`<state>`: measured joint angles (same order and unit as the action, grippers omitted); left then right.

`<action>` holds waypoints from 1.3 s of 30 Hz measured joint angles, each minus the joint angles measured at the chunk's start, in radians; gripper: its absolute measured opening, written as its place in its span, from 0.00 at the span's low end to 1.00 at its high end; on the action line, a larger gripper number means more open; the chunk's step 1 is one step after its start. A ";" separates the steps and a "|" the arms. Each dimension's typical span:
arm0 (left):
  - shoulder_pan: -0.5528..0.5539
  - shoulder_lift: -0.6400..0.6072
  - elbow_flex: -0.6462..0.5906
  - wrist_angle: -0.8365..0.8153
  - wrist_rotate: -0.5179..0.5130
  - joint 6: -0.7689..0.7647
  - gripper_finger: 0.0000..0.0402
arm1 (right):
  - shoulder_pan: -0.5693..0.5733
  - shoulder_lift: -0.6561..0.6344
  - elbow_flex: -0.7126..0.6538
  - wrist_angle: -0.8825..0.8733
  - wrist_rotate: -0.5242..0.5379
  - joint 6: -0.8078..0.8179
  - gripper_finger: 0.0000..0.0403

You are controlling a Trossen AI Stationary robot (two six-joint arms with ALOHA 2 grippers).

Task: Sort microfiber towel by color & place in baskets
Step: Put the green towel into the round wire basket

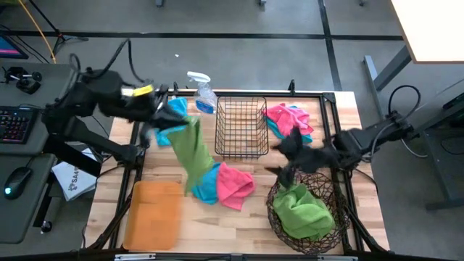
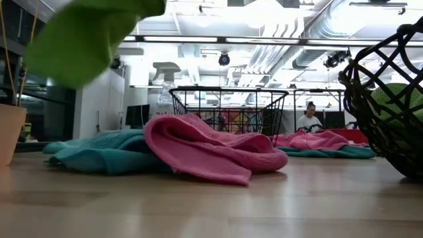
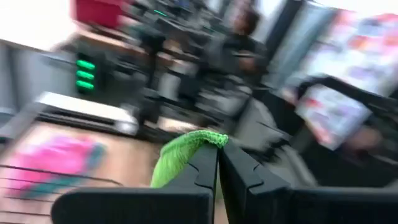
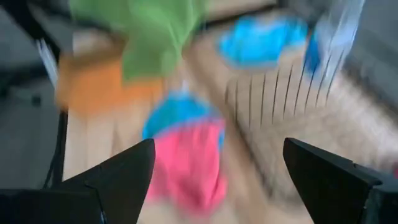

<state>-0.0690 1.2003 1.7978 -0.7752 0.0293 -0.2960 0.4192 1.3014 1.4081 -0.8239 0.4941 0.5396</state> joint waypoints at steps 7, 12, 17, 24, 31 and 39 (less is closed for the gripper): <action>0.074 0.115 0.010 0.262 -0.115 0.071 0.00 | -0.168 0.014 0.005 0.398 0.005 -0.339 0.87; 0.112 0.153 0.011 0.429 -0.058 0.064 0.00 | -0.242 0.049 0.005 0.627 0.007 -0.484 0.87; 0.116 0.168 0.011 0.527 -0.041 0.064 0.00 | -0.291 0.107 0.005 0.806 -0.020 -0.586 0.87; 0.115 0.190 0.011 0.594 -0.041 0.064 0.00 | -0.323 0.189 0.005 0.939 -0.083 -0.589 0.86; 0.118 0.189 0.011 0.590 -0.061 0.063 0.01 | -0.319 0.167 0.005 0.847 -0.092 -0.491 0.41; 0.157 0.182 0.011 0.529 -0.064 0.050 0.22 | -0.318 0.074 0.005 0.603 -0.159 -0.421 0.03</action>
<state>0.0876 1.3825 1.8091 -0.2463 -0.0343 -0.2462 0.1009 1.3752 1.4128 -0.2211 0.3351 0.1189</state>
